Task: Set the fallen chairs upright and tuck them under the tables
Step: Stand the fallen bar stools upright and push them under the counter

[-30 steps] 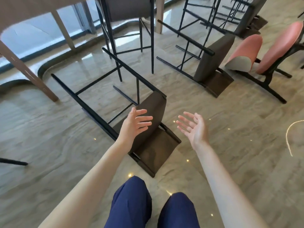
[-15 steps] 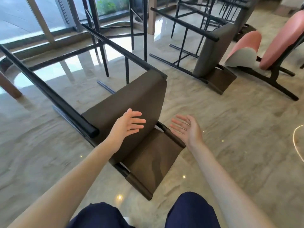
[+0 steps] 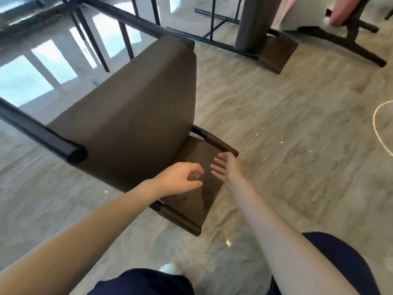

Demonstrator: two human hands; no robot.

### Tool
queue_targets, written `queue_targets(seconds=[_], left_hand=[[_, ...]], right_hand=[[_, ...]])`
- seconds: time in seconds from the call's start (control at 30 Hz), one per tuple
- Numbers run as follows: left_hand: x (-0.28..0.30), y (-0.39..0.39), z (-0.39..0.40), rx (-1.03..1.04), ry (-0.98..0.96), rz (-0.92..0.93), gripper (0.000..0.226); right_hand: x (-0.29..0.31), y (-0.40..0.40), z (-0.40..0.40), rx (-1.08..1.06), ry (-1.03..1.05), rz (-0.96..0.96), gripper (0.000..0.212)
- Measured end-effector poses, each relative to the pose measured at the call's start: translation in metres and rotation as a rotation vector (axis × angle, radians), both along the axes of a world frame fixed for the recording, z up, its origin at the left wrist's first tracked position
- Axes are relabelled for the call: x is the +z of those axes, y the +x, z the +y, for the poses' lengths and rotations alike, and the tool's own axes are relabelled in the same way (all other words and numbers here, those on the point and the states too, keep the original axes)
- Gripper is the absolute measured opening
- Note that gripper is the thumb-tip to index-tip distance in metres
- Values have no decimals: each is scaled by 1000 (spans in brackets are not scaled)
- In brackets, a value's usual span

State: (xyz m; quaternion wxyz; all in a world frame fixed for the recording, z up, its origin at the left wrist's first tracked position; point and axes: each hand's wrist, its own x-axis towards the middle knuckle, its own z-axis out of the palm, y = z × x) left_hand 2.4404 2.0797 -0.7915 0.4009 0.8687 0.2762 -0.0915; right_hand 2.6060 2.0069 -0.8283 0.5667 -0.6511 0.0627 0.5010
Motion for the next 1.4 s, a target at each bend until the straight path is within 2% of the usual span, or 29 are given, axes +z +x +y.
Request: queue_targets(seconds=[0.17,0.27,0.47,0.57,0.73,0.87,0.97,1.1,1.2,1.3,1.4], left_hand=[[-66,21,-17,-247,94,76,30],[-101,30,-24,-348,103,119,28],[-161,36,-47,-511,142,166,25],[-176,40,-49,-579,189,197,27],[-194,53,-49,-719,379,156,20],[-205,65,-52,-966,613,142,30],[-207,75,-54,-1096,726,227,38],[-205,86,-57,-1259,863,397,43],[-202,91,-62,-1276,825,478,45],[-198,91,-67,-1246,716,476,37],[-200,90,-65,-1240,629,468,36]], right_hand=[[-75,10,-19,-47,-164,67,36],[-109,11,-27,-86,-220,88,33],[-151,16,-29,-96,-250,115,22],[-155,18,-21,-61,-219,146,21],[-169,25,-7,53,-242,198,23],[-188,27,-4,112,-270,154,25],[-195,27,-4,94,-238,161,16],[-203,32,-8,61,-226,138,14],[-209,33,-7,54,-208,176,18],[-209,38,-4,39,-184,203,23],[-209,52,4,-71,-92,233,21]])
